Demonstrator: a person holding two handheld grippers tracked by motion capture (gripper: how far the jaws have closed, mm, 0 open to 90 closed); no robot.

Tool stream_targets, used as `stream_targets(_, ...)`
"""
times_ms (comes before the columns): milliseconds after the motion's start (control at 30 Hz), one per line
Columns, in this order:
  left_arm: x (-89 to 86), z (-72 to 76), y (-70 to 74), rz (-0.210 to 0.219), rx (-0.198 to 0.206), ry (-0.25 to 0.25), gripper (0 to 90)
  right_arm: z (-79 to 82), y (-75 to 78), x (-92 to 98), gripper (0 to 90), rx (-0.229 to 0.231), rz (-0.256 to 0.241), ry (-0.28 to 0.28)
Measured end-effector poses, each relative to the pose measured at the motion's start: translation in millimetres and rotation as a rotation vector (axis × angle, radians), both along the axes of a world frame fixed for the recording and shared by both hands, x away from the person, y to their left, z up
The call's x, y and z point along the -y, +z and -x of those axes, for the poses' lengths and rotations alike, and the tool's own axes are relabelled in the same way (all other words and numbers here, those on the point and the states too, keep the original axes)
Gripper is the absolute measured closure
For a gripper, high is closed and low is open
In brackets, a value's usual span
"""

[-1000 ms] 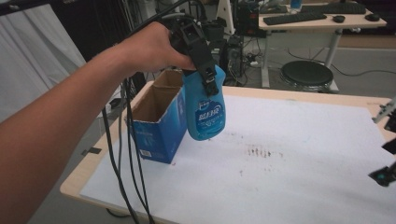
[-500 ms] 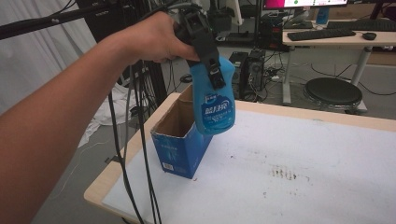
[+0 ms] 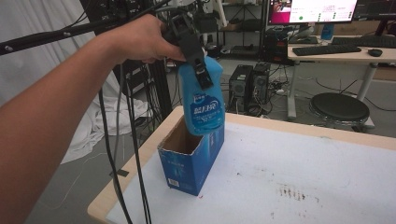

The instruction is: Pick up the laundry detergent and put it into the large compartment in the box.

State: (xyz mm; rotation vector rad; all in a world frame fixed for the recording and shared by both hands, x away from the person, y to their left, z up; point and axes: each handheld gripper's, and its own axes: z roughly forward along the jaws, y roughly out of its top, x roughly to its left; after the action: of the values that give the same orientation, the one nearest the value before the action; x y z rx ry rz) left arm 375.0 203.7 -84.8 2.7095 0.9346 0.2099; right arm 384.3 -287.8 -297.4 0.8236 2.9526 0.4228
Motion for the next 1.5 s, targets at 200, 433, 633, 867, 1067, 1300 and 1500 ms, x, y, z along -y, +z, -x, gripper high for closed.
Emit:
stream_targets(200,-12.9,-4.9,-6.3,-0.014,-0.004,0.002,37.3,-0.7,0.0,1.7,2.5,-0.001,0.0,-0.009)
stream_targets(433,-24.9,-12.7,-19.6,-0.027,0.004,-0.001,37.3,-0.4,0.0,0.9,2.5,0.0,0.004,-0.014)
stream_targets(633,-36.4,-21.2,-35.6,-0.046,0.0,0.002,37.4,-0.7,-0.4,1.4,2.5,-0.004,0.009,-0.024)
stream_targets(867,-46.3,-29.3,-55.0,-0.055,-0.029,0.009,37.4,-3.5,-1.3,2.7,2.5,-0.008,0.011,-0.039)
stream_targets(1067,-51.9,-33.2,-84.6,-0.081,-0.057,0.014,37.3,-4.7,-2.5,2.9,2.5,-0.005,0.016,-0.038)
stream_targets(1300,-58.0,-38.0,-127.8,-0.093,-0.077,0.003,37.3,-5.0,-3.6,2.4,2.5,-0.007,0.019,-0.04)
stream_targets(1500,-57.6,-42.4,-159.5,-0.117,-0.087,-0.021,37.3,-5.2,-5.9,2.7,2.5,-0.011,0.021,-0.04)
